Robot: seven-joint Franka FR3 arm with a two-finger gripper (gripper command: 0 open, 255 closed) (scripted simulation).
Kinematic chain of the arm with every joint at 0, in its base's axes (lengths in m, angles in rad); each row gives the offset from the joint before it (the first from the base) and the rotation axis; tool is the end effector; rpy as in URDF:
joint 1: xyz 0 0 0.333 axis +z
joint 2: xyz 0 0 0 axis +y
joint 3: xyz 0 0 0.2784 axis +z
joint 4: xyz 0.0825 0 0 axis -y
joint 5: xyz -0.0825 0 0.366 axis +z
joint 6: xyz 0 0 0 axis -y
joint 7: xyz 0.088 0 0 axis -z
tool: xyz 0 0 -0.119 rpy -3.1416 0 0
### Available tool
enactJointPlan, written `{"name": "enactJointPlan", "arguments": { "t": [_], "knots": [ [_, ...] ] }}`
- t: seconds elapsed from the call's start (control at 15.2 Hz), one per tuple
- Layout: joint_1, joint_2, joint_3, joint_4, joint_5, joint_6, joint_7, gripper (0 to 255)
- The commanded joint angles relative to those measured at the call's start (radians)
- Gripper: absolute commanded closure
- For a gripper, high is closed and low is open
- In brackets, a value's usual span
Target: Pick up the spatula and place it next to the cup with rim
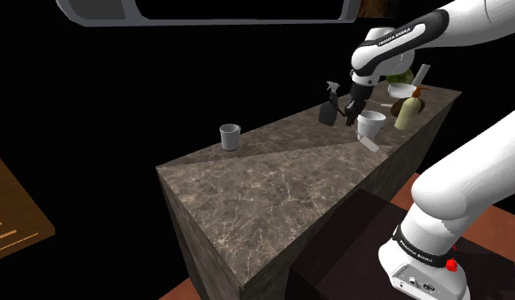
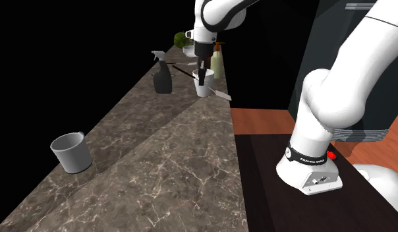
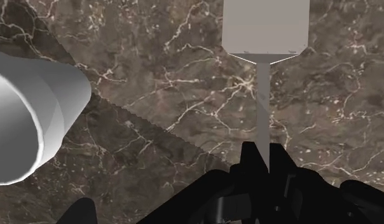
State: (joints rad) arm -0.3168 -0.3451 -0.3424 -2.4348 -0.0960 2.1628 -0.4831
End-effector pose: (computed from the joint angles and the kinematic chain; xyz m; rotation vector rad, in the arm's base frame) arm 0.3459 -0.2721 0.3919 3.1324 -0.1711 0.1034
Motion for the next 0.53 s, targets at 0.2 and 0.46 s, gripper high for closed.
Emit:
{"name": "enactJointPlan", "arguments": {
  "t": [0.2,0.46],
  "knots": [
    [0.002,0.032,-0.008,-0.042,0.005,0.074,-0.006,255],
    [0.005,0.064,-0.016,-0.072,0.012,0.134,-0.014,255]
  ]
}}
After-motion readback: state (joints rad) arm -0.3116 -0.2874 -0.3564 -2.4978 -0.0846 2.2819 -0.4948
